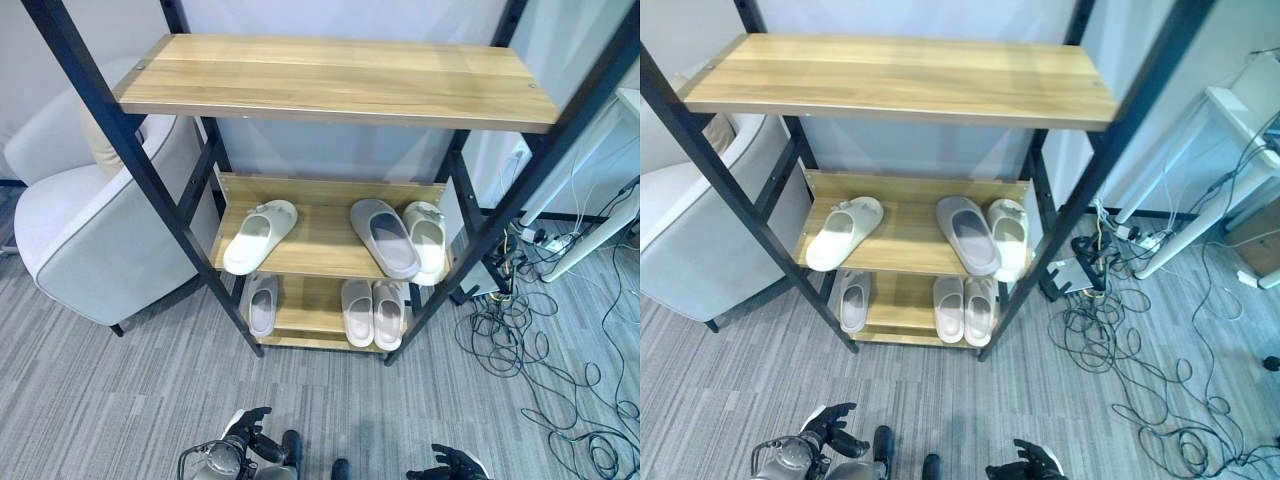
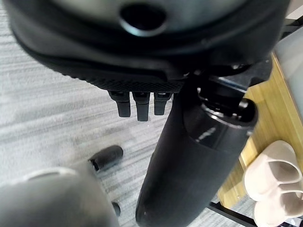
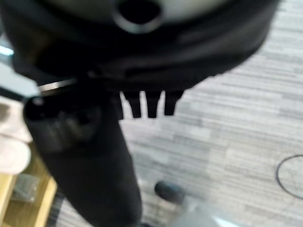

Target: Arrange the slippers neatly on the shoe rack.

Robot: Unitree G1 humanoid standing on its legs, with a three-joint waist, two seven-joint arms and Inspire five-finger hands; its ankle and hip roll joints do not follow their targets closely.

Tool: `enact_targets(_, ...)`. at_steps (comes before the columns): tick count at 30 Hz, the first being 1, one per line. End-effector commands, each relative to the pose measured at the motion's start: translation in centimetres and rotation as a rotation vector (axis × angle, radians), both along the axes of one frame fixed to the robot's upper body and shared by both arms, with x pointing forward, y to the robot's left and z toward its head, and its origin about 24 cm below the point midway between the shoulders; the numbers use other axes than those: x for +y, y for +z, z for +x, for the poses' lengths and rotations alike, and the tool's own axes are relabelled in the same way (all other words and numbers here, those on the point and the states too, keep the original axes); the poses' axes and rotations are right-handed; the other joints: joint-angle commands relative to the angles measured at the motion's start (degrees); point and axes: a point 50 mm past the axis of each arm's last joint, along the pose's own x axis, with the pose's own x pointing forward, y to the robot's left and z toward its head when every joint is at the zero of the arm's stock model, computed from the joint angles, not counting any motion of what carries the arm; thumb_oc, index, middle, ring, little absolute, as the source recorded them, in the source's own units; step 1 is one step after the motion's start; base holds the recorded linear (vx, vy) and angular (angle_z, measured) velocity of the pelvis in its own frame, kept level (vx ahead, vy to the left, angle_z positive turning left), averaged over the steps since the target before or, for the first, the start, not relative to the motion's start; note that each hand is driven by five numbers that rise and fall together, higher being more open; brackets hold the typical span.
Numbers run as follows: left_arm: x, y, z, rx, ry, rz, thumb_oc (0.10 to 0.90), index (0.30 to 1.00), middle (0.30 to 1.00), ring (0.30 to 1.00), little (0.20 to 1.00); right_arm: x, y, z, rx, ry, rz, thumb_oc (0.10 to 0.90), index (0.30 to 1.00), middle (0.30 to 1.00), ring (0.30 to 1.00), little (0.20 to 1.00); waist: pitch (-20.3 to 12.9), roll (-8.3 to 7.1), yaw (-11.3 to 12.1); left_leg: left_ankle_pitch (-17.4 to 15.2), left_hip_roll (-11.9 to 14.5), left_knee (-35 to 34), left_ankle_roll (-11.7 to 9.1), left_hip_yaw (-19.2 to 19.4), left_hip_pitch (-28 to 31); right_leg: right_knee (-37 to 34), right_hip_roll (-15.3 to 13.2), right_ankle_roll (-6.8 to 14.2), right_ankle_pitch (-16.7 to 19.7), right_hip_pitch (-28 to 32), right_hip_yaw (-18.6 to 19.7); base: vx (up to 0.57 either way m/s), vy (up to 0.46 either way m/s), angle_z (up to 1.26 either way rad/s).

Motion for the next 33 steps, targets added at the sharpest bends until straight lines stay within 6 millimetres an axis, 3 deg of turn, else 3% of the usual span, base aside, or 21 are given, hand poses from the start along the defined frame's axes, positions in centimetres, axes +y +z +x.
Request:
enact_targets(1, 0.7, 1.3, 2.4, -0.084, -0.034, 0.037, 0.8, 0.9, 0.9, 0.9, 0.9, -0.2, 0.7, 1.3, -0.073, 0.013, -0.012, 0.8, 0.9, 0.9, 0.9, 0.9, -1.81, -1.72, 3.02, -5.77, -1.38, 2.72, -4.07, 1.34, -0.52, 10.68, -7.42, 7.02, -1.03, -6.11, -0.02, -0.01, 0.076, -0.13)
enact_targets(8, 1.3, 1.1, 1.9, -0.065, -0.01, 0.046, 0.8, 0.9, 0.9, 0.9, 0.9, 0.3, 0.7, 1.9, -0.087, 0.035, 0.003, 0.8, 0.9, 0.9, 0.9, 0.9, -1.94, -1.43, 3.01, -5.16, -1.32, 0.07, -4.68, 2.09, 2.16, 6.2, -7.2, 7.87, 3.07, -9.53, 0.01, 0.04, 0.003, -0.27)
enact_targets(13, 1.4, 0.7, 1.2, -0.043, -0.01, 0.048, 0.8, 0.9, 0.9, 0.9, 0.9, 0.6, 0.9, 2.2, -0.106, 0.06, 0.003, 0.8, 0.9, 0.9, 0.9, 0.9, -1.36, -1.32, 3.43, -5.59, -0.93, 0.07, -4.99, 2.63, 2.96, 6.84, -6.26, 7.08, 2.06, -8.22, -2.56, 0.04, -0.099, 0.1)
enact_targets(17, 1.1, 0.5, 0.9, -0.029, -0.018, 0.042, 0.8, 0.9, 0.9, 0.9, 0.9, 0.6, 0.6, 1.5, -0.087, 0.049, 0.008, 0.8, 0.9, 0.9, 0.9, 0.9, -1.25, -0.99, 2.76, -6.15, -1.09, 0.62, -5.28, 1.66, 3.65, 6.44, -4.21, 6.01, 0.93, -6.45, -0.58, 0.08, -0.105, 0.06)
enact_targets(19, 0.7, 0.5, 1.1, -0.032, -0.027, 0.031, 0.8, 0.9, 0.9, 0.9, 0.9, 0.3, 0.7, 1.5, -0.09, 0.038, 0.008, 0.8, 0.9, 0.9, 0.9, 0.9, -0.71, -0.81, 2.42, -7.17, -0.82, 4.62, -5.78, 1.12, 2.31, 6.86, -3.94, 5.09, 0.14, -5.88, -0.38, 0.06, -0.078, 0.03)
enact_targets(23, 0.2, 0.4, 0.9, -0.02, -0.044, 0.026, 0.8, 0.9, 0.9, 0.9, 0.9, -0.3, 0.7, 1.0, -0.075, 0.019, -0.001, 0.8, 0.9, 0.9, 0.9, 0.9, -0.67, -1.23, 2.36, -7.78, 0.31, 9.7, -6.59, 0.71, -0.47, 7.33, -4.63, 4.42, -0.86, -4.92, -2.18, 0.06, 0.014, 0.27)
enact_targets(24, 0.0, 0.3, 0.9, -0.019, -0.048, 0.021, 0.8, 0.9, 0.9, 0.9, 0.9, -0.5, 0.7, 1.0, -0.077, 0.016, -0.003, 0.8, 0.9, 0.9, 0.9, 0.9, -0.74, -1.4, 2.42, -7.33, 1.07, 10.21, -6.84, 0.74, -1.26, 7.31, -5.11, 4.41, -1.21, -4.54, -2.66, 0.1, 0.12, 0.24)
enact_targets(25, -0.2, 0.3, 1.0, -0.021, -0.056, 0.017, 0.8, 0.9, 0.9, 0.9, 0.9, -0.7, 0.9, 1.2, -0.087, 0.01, -0.003, 0.8, 0.9, 0.9, 0.9, 0.9, -1.01, -1.68, 2.54, -5.93, 3.46, 9.47, -7.41, 1.02, -2.62, 6.94, -6.06, 4.61, -1.91, -3.88, -3.51, 0.1, 0.12, 0.18)
enact_targets(26, -0.1, 0.3, 1.0, -0.021, -0.056, 0.017, 0.8, 0.9, 0.9, 0.9, 0.9, -0.7, 0.9, 1.1, -0.087, 0.009, -0.003, 0.8, 0.9, 0.9, 0.9, 0.9, -1.0, -1.7, 2.51, -5.94, 3.44, 9.48, -7.41, 0.98, -2.6, 6.97, -6.09, 4.61, -1.96, -3.85, -3.54, 0.1, 0.137, 0.16)
enact_targets(29, -0.4, 0.5, 1.4, -0.035, -0.083, 0.019, 0.8, 0.9, 0.9, 0.9, 0.9, -1.0, 1.1, 1.5, -0.107, 0.003, -0.011, 0.8, 0.9, 0.9, 0.9, 0.9, -0.8, -1.66, 2.59, -4.23, 6.71, 7.92, -8.35, 0.69, -3.97, 7.06, -7.19, 4.86, -3.04, -3.49, -4.19, 0.12, 0.191, 0.1)
enact_targets(33, -0.2, 0.4, 1.1, -0.02, -0.098, 0.032, 0.8, 0.9, 0.9, 0.9, 0.9, -0.6, 1.1, 1.8, -0.098, 0.032, -0.013, 0.8, 0.9, 0.9, 0.9, 0.9, -1.64, -1.24, 2.61, -4.14, 6.34, 5.47, -9.04, 0.54, -2.68, 5.64, -9.21, 6.04, -2.76, -2.32, -3.26, 0.11, 0.213, -0.13)
